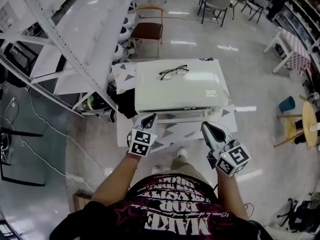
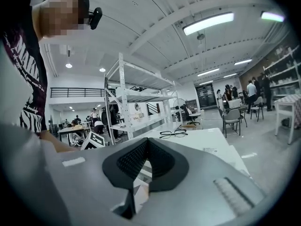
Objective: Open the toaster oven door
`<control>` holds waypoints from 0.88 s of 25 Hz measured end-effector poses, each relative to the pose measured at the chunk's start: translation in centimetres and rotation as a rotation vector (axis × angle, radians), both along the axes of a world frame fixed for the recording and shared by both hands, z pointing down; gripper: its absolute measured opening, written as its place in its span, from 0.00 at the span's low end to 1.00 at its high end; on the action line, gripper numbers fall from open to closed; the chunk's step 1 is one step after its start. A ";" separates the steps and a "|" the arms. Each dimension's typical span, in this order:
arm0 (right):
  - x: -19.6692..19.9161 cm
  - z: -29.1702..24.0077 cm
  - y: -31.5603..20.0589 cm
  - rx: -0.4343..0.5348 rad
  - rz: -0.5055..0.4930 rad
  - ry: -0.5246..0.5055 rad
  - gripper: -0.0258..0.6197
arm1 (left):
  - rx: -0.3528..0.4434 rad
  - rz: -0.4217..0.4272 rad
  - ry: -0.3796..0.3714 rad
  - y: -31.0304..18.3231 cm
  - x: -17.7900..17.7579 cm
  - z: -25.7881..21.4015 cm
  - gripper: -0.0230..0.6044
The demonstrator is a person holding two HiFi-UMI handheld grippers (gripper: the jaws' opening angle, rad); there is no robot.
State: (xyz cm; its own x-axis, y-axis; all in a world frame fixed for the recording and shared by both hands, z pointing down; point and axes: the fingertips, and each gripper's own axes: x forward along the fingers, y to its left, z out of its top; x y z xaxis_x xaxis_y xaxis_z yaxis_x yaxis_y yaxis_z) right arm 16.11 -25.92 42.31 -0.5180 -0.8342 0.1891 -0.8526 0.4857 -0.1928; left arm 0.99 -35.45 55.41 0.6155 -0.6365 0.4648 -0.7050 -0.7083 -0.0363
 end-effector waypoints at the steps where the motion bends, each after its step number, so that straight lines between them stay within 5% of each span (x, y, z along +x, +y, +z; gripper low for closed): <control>1: -0.1 -0.1 0.5 0.002 0.008 0.000 0.08 | -0.004 0.007 0.006 0.3 0.0 0.0 0.05; 15: -1.3 -0.7 6.2 0.006 0.121 0.028 0.08 | 0.046 0.104 0.027 4.5 -0.1 1.1 0.05; 22: -2.8 -0.8 6.9 0.002 0.084 0.033 0.08 | 0.054 0.139 0.010 6.1 0.3 1.9 0.04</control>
State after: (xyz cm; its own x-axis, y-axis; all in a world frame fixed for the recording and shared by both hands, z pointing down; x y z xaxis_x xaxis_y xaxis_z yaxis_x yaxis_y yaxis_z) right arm 13.29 -19.06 41.55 -0.4398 -0.8749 0.2027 -0.8962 0.4127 -0.1631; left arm 1.27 -29.31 57.29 0.7041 -0.5688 0.4251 -0.6008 -0.7963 -0.0705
